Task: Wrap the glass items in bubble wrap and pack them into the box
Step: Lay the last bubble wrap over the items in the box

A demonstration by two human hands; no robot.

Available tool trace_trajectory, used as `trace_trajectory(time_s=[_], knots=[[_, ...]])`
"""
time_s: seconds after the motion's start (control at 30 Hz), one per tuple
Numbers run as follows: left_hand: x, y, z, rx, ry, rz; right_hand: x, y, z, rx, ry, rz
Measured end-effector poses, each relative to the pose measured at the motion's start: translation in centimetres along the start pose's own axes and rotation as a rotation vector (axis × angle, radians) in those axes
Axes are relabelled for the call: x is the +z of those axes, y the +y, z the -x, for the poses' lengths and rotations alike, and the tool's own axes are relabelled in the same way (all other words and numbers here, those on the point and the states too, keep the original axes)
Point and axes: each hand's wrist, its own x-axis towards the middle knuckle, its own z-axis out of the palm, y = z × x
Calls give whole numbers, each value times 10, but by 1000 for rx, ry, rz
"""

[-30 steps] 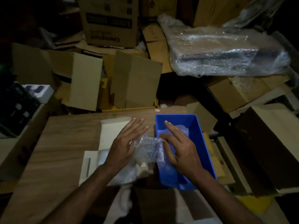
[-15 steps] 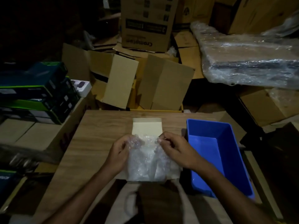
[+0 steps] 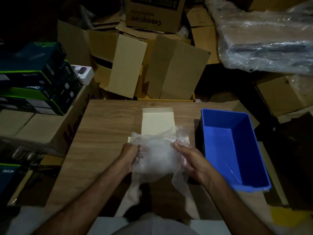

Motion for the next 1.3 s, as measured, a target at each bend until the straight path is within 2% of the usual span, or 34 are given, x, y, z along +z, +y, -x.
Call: trace_trajectory(time_s=[0.13,0.2,0.27,0.33,0.4,0.43,0.53,0.63,0.7,0.77,0.83,0.87,0.93,1.0,1.07,1.13,1.2,1.3], knots=[[-8,-6,-8,-198,-76,129,6,-7,0,-14,210,175],[-16,-14,-13,-249,-91,122,6,-2,1,-36,298,265],[-22,-19,-14,-237,-86,74,2,5,3,-139,397,468],[-25,-25,-14,-89,-33,-13,-7,8,3,-253,359,626],[-28,-29,-13,138,77,-44,-13,5,4,-275,244,604],[-30,-28,-10,223,80,-14,-17,3,3,-262,199,601],[-42,-20,-1,348,-147,7,-23,-7,2,-274,143,709],[-53,-7,6,364,-352,-217,-24,-19,2,-294,151,885],[-52,1,10,394,-317,-402,-22,-25,0,-300,151,1080],[-47,7,10,483,-188,-573,-17,-28,1,-330,200,1299],[-45,10,7,596,-107,-682,-16,-31,1,-356,257,1393],[-47,13,8,629,-110,-697,-14,-35,4,-336,249,1380],[-53,18,11,623,-178,-666,-17,-47,9,-234,132,1267],[-54,23,22,561,-285,-475,-20,-58,16,-132,-21,1073],[-46,23,30,470,-325,-222,-22,-63,19,-67,-60,840],[-42,13,24,380,-332,-109,-22,-56,13,-52,-4,641],[-44,-1,12,304,-360,-155,-22,-40,2,-54,131,541],[-44,-23,-16,284,-204,-191,-28,-17,-12,-67,301,534]])
